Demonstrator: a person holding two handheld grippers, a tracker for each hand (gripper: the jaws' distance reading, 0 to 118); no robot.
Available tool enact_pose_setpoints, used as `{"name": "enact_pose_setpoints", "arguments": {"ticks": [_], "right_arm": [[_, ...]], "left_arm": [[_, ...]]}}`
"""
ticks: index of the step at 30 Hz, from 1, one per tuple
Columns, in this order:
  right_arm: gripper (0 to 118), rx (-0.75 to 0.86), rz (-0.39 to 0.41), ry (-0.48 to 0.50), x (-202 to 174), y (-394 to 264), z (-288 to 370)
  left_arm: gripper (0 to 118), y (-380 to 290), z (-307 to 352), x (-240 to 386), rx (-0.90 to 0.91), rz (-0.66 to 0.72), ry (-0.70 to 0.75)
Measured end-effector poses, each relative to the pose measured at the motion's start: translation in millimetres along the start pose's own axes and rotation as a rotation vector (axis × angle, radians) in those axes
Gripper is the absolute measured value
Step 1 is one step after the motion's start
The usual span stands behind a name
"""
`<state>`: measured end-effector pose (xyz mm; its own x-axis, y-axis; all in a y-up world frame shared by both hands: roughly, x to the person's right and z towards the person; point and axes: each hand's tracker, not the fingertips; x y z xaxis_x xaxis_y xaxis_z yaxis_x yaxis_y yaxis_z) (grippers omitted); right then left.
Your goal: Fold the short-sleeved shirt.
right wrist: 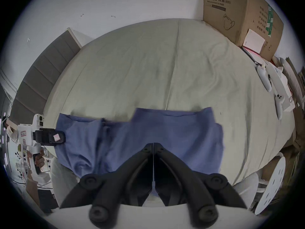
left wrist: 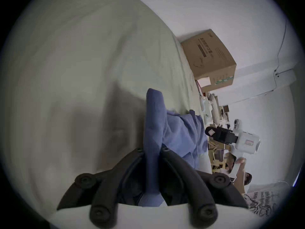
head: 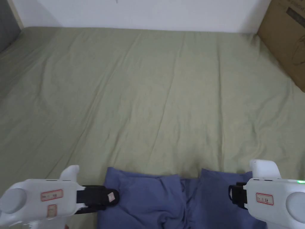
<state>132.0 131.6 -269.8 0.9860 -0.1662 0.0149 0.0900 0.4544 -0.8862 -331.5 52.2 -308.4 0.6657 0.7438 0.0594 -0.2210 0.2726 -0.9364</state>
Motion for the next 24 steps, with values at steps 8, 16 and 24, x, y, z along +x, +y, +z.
{"name": "enact_pose_setpoints", "arguments": {"ticks": [8,16,24], "right_arm": [[1,-0.008,0.009,0.027,-7,2,-6],[1,-0.003,-0.007,0.051,6,-2,-4],[1,0.034,-0.073,0.043,44,-7,8]], "left_arm": [[10,16,64,-23,0.083,0.068,0.133],[11,2,68,48,0.112,0.057,0.162],[11,-3,45,165,0.133,-0.113,0.072]]}}
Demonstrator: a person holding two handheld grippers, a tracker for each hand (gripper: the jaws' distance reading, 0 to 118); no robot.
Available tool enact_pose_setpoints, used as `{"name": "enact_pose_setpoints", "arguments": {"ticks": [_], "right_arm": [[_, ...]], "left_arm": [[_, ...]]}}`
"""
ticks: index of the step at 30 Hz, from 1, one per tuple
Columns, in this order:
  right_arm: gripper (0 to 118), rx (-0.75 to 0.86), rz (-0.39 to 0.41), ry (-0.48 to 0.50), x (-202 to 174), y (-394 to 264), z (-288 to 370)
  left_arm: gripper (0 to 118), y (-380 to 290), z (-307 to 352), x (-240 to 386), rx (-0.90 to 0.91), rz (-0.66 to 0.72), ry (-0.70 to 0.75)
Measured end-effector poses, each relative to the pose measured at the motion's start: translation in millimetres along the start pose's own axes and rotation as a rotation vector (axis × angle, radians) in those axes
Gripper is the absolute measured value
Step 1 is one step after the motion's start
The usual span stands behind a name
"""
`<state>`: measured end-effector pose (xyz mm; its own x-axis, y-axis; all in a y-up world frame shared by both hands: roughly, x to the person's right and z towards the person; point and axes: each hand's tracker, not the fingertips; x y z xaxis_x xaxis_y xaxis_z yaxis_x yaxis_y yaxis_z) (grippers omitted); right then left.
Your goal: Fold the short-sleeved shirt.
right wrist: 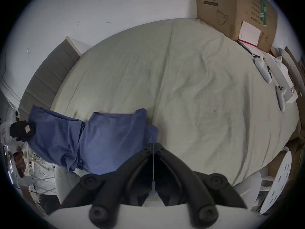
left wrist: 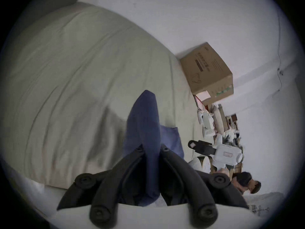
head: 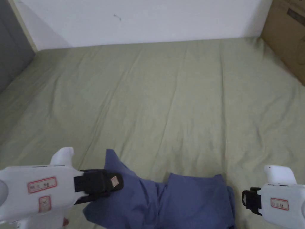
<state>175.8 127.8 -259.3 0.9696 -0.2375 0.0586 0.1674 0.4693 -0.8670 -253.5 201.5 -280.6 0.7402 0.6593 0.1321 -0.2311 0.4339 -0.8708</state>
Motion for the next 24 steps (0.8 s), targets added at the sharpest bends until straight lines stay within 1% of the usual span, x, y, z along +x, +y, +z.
{"name": "enact_pose_setpoints", "arguments": {"ticks": [2,3,5,10,12,13,14,16,17,18,19,21,22,23,24], "right_arm": [[1,0.014,-0.023,-0.006,11,-1,4],[1,0.020,-0.036,-0.007,17,-2,6],[1,0.031,-0.061,-0.008,30,-4,11],[0,0.042,-0.118,-0.030,59,-16,21],[1,0.044,-0.143,-0.041,67,-22,25],[1,0.041,-0.159,-0.049,73,-25,26],[1,0.038,-0.177,-0.057,78,-27,26],[1,0.037,-0.202,-0.065,85,-30,28],[1,0.036,-0.214,-0.070,87,-32,29],[1,0.037,-0.219,-0.072,88,-33,30],[0,0.042,-0.218,-0.072,87,-33,33],[1,0.055,-0.214,-0.069,84,-33,35],[1,0.059,-0.207,-0.061,83,-33,34],[1,0.060,-0.201,-0.055,80,-31,34],[1,0.061,-0.194,-0.050,77,-30,33]], "left_arm": [[11,2,-19,20,-0.022,0.010,-0.036],[11,2,-33,33,-0.054,0.000,-0.086],[11,3,-64,50,-0.109,-0.012,-0.131],[11,-11,-145,87,-0.219,-0.090,-0.085],[12,-17,-171,94,-0.256,-0.090,-0.063],[15,-20,-180,97,-0.284,-0.073,-0.049],[24,-23,-192,99,-0.320,-0.086,-0.070],[81,-26,-201,101,-0.371,-0.088,-0.100],[102,-28,-199,102,-0.379,-0.101,-0.108],[112,-28,-196,102,-0.365,-0.109,-0.106],[111,-27,-187,100,-0.342,-0.135,-0.120],[109,-22,-172,95,-0.303,-0.162,-0.087],[103,-19,-164,90,-0.284,-0.163,-0.061],[85,-15,-156,83,-0.264,-0.157,-0.050],[40,-11,-149,75,-0.232,-0.136,-0.031]]}}
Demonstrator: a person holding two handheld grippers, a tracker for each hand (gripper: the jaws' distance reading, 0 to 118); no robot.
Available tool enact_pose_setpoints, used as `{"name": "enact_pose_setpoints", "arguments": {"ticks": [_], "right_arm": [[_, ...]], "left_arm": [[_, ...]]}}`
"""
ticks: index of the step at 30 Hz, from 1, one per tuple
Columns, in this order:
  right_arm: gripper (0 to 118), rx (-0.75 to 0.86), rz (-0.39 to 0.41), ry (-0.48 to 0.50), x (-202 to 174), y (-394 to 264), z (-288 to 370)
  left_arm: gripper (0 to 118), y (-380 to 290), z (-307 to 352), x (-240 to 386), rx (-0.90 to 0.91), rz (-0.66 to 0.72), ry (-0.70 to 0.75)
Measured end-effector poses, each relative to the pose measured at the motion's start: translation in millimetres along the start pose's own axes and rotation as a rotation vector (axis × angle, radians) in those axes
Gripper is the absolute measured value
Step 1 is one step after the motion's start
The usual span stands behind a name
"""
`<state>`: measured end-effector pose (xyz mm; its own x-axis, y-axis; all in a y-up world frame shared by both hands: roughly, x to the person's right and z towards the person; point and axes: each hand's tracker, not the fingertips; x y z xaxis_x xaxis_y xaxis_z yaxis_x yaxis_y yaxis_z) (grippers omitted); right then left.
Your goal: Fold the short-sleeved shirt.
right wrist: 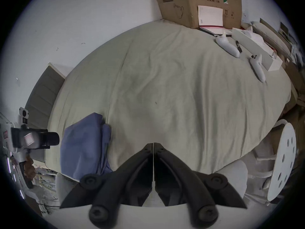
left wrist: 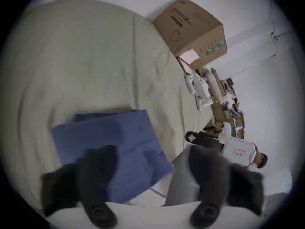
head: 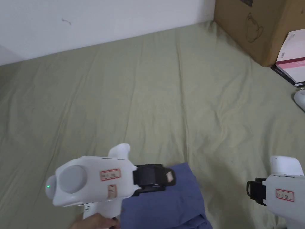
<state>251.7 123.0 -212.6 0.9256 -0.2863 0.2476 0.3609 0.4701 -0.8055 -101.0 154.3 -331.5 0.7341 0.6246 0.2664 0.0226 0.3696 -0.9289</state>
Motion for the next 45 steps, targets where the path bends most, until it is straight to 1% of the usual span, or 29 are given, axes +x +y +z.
{"name": "enact_pose_setpoints", "arguments": {"ticks": [1,2,3,5,6,7,8,9,10,13,17,19,22,23,25,27,28,30,32,36,40,42,44,45], "right_arm": [[1,-0.001,0.007,0.003,-4,0,-2],[1,-0.004,0.013,0.005,-7,0,-3],[1,-0.006,0.019,0.009,-8,1,-6],[1,-0.007,0.031,0.014,-14,0,-7],[1,-0.008,0.036,0.017,-16,-1,-7],[1,-0.008,0.041,0.022,-17,0,-8],[0,-0.010,0.042,0.027,-18,0,-9],[1,-0.010,0.041,0.033,-18,0,-9],[0,-0.013,0.040,0.036,-18,0,-9],[1,-0.015,0.043,0.028,-16,1,-10],[1,-0.013,0.033,0.023,-5,2,-10],[1,-0.015,0.024,0.021,1,0,-11],[0,-0.020,0.014,0.012,7,-1,-11],[1,-0.018,0.005,0.009,9,-3,-11],[1,-0.015,-0.013,0.008,13,-2,-10],[1,-0.017,-0.017,0.002,14,-2,-9],[1,-0.013,-0.014,-0.006,14,-1,-7],[1,-0.010,-0.004,-0.013,13,3,-2],[1,0.006,0.014,-0.013,8,5,4],[1,0.025,0.053,0.013,-12,11,12],[1,0.023,0.151,0.095,-53,14,10],[1,0.007,0.211,0.147,-81,13,2],[1,-0.032,0.258,0.173,-108,10,-9],[1,-0.060,0.267,0.187,-121,7,-22]], "left_arm": [[3,-1,4,-9,0.015,0.021,0.019],[1,-2,3,-17,0.014,0.030,0.069],[1,-4,3,-23,0.030,0.031,0.103],[1,-11,-6,-27,-0.009,-0.062,0.223],[1,-15,-12,-28,-0.040,-0.092,0.257],[1,-20,-19,-31,-0.068,-0.081,0.256],[1,-22,-23,-35,-0.074,-0.033,0.203],[1,-25,-31,-32,-0.080,0.024,0.104],[1,-26,-37,-30,-0.082,0.044,0.075],[1,-28,-61,-16,-0.095,0.020,0.067],[1,-30,-93,12,-0.168,-0.017,0.006],[1,-32,-110,22,-0.216,-0.066,-0.019],[1,-38,-129,36,-0.266,-0.096,-0.007],[1,-41,-135,39,-0.275,-0.099,-0.024],[1,-48,-145,47,-0.329,-0.059,-0.083],[1,-57,-153,56,-0.345,-0.074,-0.130],[1,-60,-155,59,-0.350,-0.103,-0.121],[1,-61,-149,60,-0.330,-0.098,-0.098],[1,-55,-132,51,-0.299,-0.076,-0.131],[1,-38,-67,21,-0.132,-0.025,-0.124],[1,-35,1,-34,0.017,0.093,-0.120],[1,-42,27,-66,0.062,0.143,-0.063],[1,-53,43,-92,0.092,0.212,-0.008],[1,-59,48,-104,0.103,0.239,-0.005]]}}
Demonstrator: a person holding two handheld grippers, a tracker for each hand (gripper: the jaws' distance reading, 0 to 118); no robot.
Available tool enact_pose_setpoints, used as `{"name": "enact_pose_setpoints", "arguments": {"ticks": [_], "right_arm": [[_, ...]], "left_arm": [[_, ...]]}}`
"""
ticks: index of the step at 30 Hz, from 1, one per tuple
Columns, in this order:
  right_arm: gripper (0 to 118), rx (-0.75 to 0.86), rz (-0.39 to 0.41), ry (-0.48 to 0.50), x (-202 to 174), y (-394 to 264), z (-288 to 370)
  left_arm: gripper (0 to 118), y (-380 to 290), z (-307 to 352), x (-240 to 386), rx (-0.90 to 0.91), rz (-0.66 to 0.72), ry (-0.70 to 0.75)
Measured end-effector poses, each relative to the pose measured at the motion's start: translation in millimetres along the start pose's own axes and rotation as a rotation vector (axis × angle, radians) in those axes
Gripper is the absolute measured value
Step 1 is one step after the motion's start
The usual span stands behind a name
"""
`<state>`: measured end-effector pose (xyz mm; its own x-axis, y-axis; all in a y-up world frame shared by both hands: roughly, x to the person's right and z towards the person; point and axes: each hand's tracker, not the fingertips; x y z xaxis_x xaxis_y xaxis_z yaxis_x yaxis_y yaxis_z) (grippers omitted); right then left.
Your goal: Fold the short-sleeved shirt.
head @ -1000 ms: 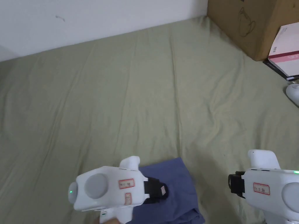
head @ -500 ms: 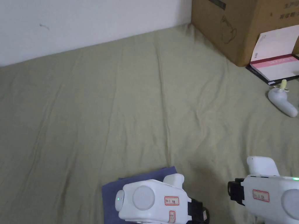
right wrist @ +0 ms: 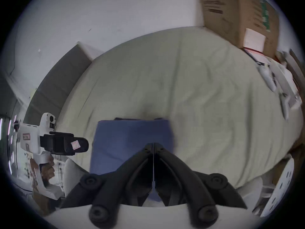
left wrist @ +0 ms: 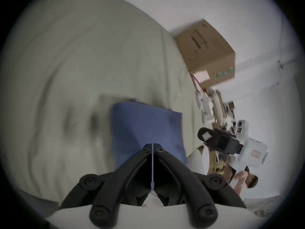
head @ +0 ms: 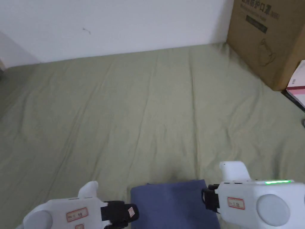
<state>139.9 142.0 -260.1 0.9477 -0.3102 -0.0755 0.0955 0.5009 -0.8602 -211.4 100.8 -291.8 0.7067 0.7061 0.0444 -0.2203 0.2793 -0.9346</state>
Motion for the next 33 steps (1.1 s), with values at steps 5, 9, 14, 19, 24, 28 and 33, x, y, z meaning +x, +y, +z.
{"name": "enact_pose_setpoints", "arguments": {"ticks": [5,9,14,19,24,28,33], "right_arm": [[1,-0.150,0.052,-0.070,-27,-13,-60],[1,-0.150,0.028,-0.078,-25,-14,-67],[1,-0.155,0.035,-0.083,-21,-9,-64],[1,-0.154,0.008,-0.082,-21,-11,-64],[1,-0.160,0.045,-0.108,-29,-10,-62],[1,-0.165,0.048,-0.127,-33,-9,-62],[1,-0.170,0.037,-0.118,-30,-8,-62]], "left_arm": [[1,-19,10,-36,-0.016,0.060,-0.073],[18,-21,3,-38,-0.033,0.039,-0.094],[118,-10,-23,-41,-0.065,0.049,-0.165],[118,4,-54,-54,-0.078,0.156,-0.270],[118,9,-77,-48,-0.114,0.160,-0.304],[118,7,-92,-31,-0.164,0.110,-0.308],[118,9,-104,-38,-0.188,0.168,-0.408]]}}
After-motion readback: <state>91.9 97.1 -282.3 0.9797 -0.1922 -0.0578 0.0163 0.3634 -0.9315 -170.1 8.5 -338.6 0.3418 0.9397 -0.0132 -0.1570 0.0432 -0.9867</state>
